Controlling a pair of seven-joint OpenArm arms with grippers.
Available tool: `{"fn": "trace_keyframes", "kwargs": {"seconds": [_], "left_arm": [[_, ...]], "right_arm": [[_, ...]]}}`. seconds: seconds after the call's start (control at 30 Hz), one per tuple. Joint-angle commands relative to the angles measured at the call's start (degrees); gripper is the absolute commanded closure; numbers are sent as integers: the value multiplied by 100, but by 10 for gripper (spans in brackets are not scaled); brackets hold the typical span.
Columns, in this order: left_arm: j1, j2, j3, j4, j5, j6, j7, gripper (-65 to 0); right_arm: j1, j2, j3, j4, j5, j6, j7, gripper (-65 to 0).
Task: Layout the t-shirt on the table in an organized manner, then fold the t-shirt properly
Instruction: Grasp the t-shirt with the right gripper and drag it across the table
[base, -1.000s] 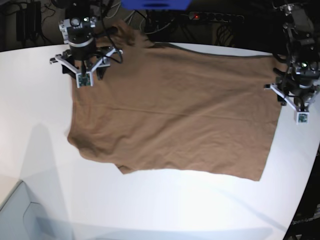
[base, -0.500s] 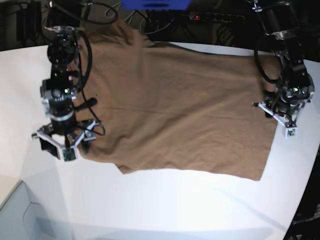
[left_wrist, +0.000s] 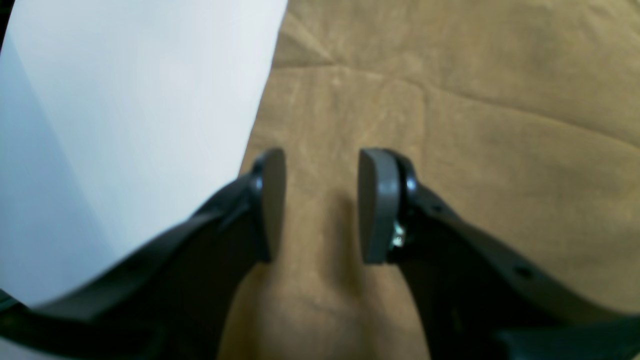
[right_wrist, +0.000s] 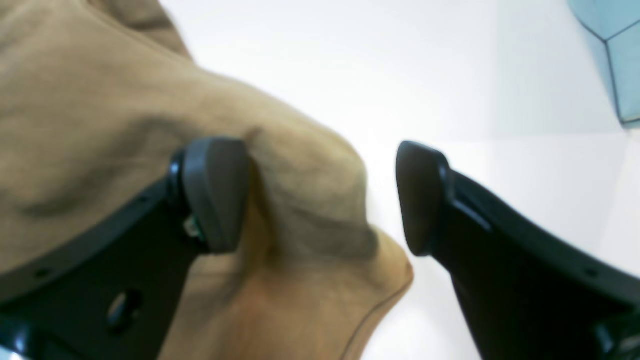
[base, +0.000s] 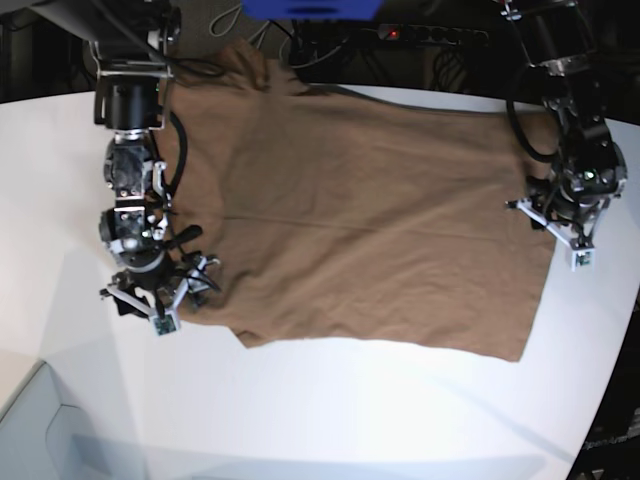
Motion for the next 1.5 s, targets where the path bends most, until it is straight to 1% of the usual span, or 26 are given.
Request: {"fn": "trace_keyframes", "kwargs": {"seconds": [0.0,0.1,0.13,0.17,0.23,0.33,0.4,0.47,0.57,0.7,0.77,0.9,1.0,1.1,1.17,1.23,1.33,1.4,1.47], "left_arm": [[-86,-58,4,80,-11,36,-94,-232],[-95,-50,4,80,-11,36,-94,-232],[-103,-50,4,80,-11,36,-94,-232],[-103,-41,4,80,-11,36,-94,-232],[-103,-41,13,80,-11,36,-94,-232],[-95,-41,13,45,-11,45,-94,-232],[-112,-32,13,-78,-11,45,-68,-232],[-121,-32,13,-236,-11,45,-68,-231],[-112,30,162,-439,-11,45,-86,-231],[-112,65,479,-562,-11,45,-94,-231],[-121,65,584,-562,-11,45,-94,-231],[-130,65,707,-562,-11,54,-94,-231],[-139,65,707,-562,-11,54,-94,-231],[-139,65,707,-562,-11,54,-94,-231],[-139,65,707,-562,-11,54,-94,-231],[-139,65,707,-562,-11,54,-94,-231],[-130,65,707,-562,-11,54,-94,-231],[-112,65,690,-562,-11,54,-94,-231],[-112,65,681,-562,-11,54,-94,-231]], "right_arm": [[161,50,15,40,40,-16,158,-460],[135,50,15,-74,40,-7,167,-448],[126,50,15,-74,40,2,167,-429],[117,50,15,-74,40,11,167,-395],[117,41,15,-74,40,11,167,-298],[117,24,15,-39,40,11,167,-103],[117,24,15,-30,40,11,167,-2],[100,32,15,93,40,2,167,0],[-322,32,-11,726,40,2,246,0],[-1105,-64,-73,1693,22,2,800,0],[-1509,-73,-284,2062,13,2,914,0],[-2344,164,-1119,2590,13,2,932,0],[-2854,516,-1989,2977,13,2,932,0],[-3039,806,-2666,3161,5,2,905,-10],[-3056,929,-2895,3161,5,2,905,-79],[-3074,938,-2904,3153,5,2,905,-163],[-3109,964,-2895,3232,5,2,896,-262],[-3180,955,-2728,3425,5,2,896,-306],[-3338,920,-2517,3724,5,2,896,-335]]}}
